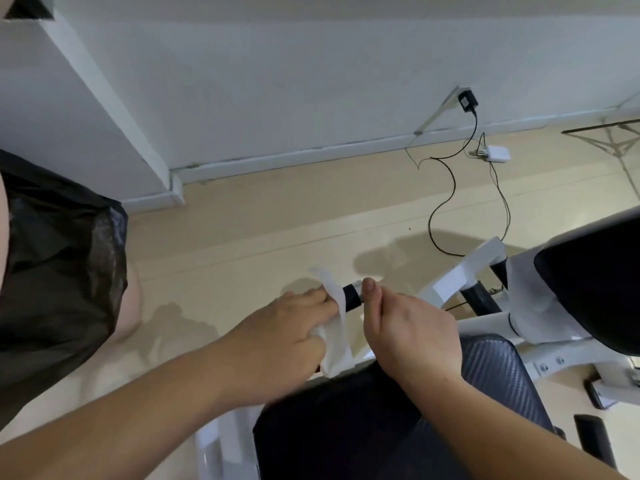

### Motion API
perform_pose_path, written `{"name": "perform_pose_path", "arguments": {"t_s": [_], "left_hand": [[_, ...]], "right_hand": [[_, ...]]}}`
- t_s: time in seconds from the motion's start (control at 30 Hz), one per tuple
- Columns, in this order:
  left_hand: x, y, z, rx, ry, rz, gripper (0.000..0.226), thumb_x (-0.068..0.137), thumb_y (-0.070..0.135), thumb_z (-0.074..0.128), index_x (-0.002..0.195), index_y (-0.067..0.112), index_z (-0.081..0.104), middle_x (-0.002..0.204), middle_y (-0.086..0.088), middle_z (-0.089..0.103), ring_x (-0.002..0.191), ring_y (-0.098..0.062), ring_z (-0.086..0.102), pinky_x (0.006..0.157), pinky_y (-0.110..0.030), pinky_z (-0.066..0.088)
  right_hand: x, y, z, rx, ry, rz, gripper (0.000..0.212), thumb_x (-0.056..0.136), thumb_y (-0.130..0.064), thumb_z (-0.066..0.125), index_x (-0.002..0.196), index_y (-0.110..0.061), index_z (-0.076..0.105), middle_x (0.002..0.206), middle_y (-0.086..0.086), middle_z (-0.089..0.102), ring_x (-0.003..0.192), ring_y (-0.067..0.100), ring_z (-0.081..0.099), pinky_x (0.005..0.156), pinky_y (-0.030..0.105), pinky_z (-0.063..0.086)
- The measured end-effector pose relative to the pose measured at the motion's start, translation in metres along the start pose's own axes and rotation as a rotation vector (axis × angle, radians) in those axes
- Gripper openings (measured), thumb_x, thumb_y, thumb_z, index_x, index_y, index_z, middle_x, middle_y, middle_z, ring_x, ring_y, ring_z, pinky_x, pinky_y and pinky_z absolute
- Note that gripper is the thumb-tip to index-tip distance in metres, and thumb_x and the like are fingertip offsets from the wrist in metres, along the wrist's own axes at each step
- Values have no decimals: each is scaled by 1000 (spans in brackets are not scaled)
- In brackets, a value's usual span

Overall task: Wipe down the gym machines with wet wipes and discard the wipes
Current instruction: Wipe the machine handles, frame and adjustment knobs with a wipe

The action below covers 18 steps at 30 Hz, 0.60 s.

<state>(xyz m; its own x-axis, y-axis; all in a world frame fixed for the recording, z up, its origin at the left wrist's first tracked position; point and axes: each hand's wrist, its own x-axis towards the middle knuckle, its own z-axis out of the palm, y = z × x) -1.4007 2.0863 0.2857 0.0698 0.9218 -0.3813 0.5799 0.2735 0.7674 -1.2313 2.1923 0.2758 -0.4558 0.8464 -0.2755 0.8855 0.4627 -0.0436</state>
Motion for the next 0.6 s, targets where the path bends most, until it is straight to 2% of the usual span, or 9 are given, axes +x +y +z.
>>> {"name": "perform_pose_path", "arguments": {"t_s": [0.07,0.13,0.2,0.27,0.33,0.37,0.43,0.5,0.6], "left_hand": [[10,-1,-1,42,215,3,19,98,27,42,100,28,61,91,10,62,86,-10,56,85,-40,49],[20,-4,12,214,277,45,14,98,42,48,110,35,52,97,12,60,87,-13,56,77,-40,51],[36,-8,36,452,254,14,47,95,48,59,133,27,42,109,4,58,90,-21,59,68,-39,53],[52,-10,55,688,311,-25,62,78,44,80,124,12,55,88,-3,58,63,-22,59,43,-30,38],[63,-8,61,769,362,-30,46,68,33,87,101,12,61,71,-2,54,45,-20,53,40,-25,19],[67,-6,59,772,330,-45,39,76,31,82,101,14,57,72,-1,56,46,-21,56,41,-26,19],[75,-6,51,696,292,-74,26,95,33,62,108,17,46,85,-1,62,65,-26,64,49,-31,33],[84,-10,37,353,138,-72,21,96,39,57,100,20,48,87,-1,64,76,-28,62,61,-34,42],[96,-12,9,-91,-237,-161,29,82,41,69,76,21,49,69,2,55,62,-19,49,60,-32,41]], "right_hand": [[0,1,0,2,9,9,61,106,-54,6,73,-24,47,64,-4,52,66,22,56,61,36,41],[0,1,1,13,29,24,58,107,-51,8,71,-24,45,62,-4,49,65,23,54,60,36,38],[-1,-1,3,22,71,35,56,108,-47,12,71,-24,46,63,-4,52,65,23,57,60,36,36],[0,-1,6,-4,93,39,54,108,-44,15,72,-23,49,66,-2,60,67,24,61,61,37,35],[0,-1,7,-30,86,37,54,108,-43,15,72,-23,49,67,-2,63,68,25,62,62,37,34],[1,-1,7,-41,79,34,54,108,-42,15,72,-23,49,68,-1,65,68,25,62,63,38,33],[1,-1,6,-45,67,35,53,108,-42,16,71,-23,48,72,0,68,72,27,64,64,38,32],[1,-2,6,-36,66,37,52,108,-42,17,71,-22,48,75,2,70,75,29,66,64,38,31],[1,-2,5,-31,67,35,53,108,-42,17,71,-22,48,76,1,69,75,29,65,63,38,32]]}}
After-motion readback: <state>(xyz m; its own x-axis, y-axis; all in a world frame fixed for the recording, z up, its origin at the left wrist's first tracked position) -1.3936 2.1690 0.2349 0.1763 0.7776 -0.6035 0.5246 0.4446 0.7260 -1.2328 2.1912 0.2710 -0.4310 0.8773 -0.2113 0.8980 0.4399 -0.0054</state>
